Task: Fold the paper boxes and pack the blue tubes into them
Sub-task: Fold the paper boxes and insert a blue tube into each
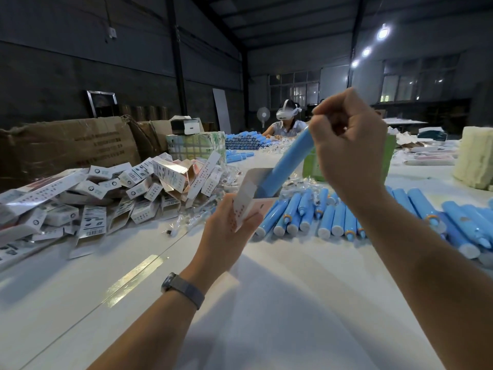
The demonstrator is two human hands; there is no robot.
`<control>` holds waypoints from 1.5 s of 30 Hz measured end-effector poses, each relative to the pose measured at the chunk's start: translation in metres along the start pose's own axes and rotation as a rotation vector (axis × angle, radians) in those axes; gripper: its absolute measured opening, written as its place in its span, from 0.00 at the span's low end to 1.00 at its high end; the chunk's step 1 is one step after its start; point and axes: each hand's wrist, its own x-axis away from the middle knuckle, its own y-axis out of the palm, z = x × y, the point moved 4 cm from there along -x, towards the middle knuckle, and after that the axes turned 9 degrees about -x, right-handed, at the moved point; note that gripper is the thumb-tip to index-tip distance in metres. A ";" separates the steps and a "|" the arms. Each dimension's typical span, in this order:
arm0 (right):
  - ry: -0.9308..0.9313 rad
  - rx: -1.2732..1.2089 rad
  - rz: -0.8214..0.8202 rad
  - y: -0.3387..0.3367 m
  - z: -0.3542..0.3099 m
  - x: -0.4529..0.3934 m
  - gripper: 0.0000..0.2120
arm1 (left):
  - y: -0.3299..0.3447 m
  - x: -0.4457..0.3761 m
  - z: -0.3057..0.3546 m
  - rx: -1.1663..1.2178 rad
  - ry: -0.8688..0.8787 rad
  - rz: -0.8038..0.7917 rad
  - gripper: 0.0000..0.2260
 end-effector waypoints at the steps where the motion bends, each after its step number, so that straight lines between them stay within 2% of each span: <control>1: -0.031 0.019 -0.053 0.005 0.000 0.004 0.03 | 0.000 0.001 0.001 0.016 0.001 -0.013 0.07; 4: -0.035 0.026 -0.146 0.017 0.003 0.014 0.05 | -0.002 0.004 0.006 0.050 0.019 -0.007 0.07; 8: 0.043 -0.029 -0.132 0.020 0.007 0.018 0.05 | -0.005 0.004 0.007 0.053 0.024 0.066 0.08; 12: 0.025 -0.084 -0.154 0.022 0.009 0.020 0.02 | -0.006 0.002 0.004 0.044 0.017 0.088 0.07; 13: -0.002 -0.071 -0.184 0.024 0.009 0.022 0.01 | -0.006 0.002 0.003 0.045 0.016 0.089 0.08; 15: -0.055 0.012 -0.298 0.032 0.012 0.032 0.06 | -0.005 0.004 0.003 0.044 0.037 0.087 0.10; 18: -0.029 0.134 -0.507 0.045 0.027 0.057 0.08 | -0.005 0.004 0.004 0.038 0.064 0.118 0.07; 22: 0.036 0.155 -0.613 0.054 0.039 0.071 0.08 | -0.008 0.001 0.001 0.030 0.040 0.191 0.07; 24: 0.077 0.082 -0.605 0.054 0.041 0.072 0.10 | -0.008 0.002 -0.002 0.018 0.022 0.229 0.08; 27: 0.153 -0.056 -0.416 0.050 0.052 0.068 0.08 | -0.010 0.003 -0.008 -0.039 -0.018 0.329 0.11; 29: 0.248 -0.055 -0.292 0.051 0.075 0.067 0.07 | -0.013 0.003 -0.015 -0.078 -0.076 0.387 0.11; 30: 0.316 0.001 -0.300 0.056 0.092 0.068 0.08 | -0.014 0.003 -0.018 -0.098 -0.101 0.412 0.11; 32: 0.482 0.229 -0.465 0.070 0.133 0.074 0.10 | -0.015 0.002 -0.022 -0.112 -0.132 0.440 0.12; 34: 0.573 0.456 -0.641 0.085 0.165 0.081 0.16 | -0.014 0.002 -0.021 -0.105 -0.133 0.453 0.15; 37: 0.490 0.611 -0.873 0.120 0.184 0.087 0.23 | -0.012 0.001 -0.020 -0.136 -0.087 0.452 0.17; 40: 0.363 0.807 -1.154 0.156 0.189 0.098 0.20 | -0.012 -0.001 -0.026 -0.121 -0.093 0.437 0.16; 42: 0.338 0.871 -1.166 0.165 0.192 0.099 0.16 | -0.014 -0.002 -0.030 -0.109 -0.110 0.441 0.15; 45: 0.296 0.877 -1.082 0.164 0.196 0.097 0.14 | -0.014 -0.003 -0.034 -0.110 -0.138 0.445 0.15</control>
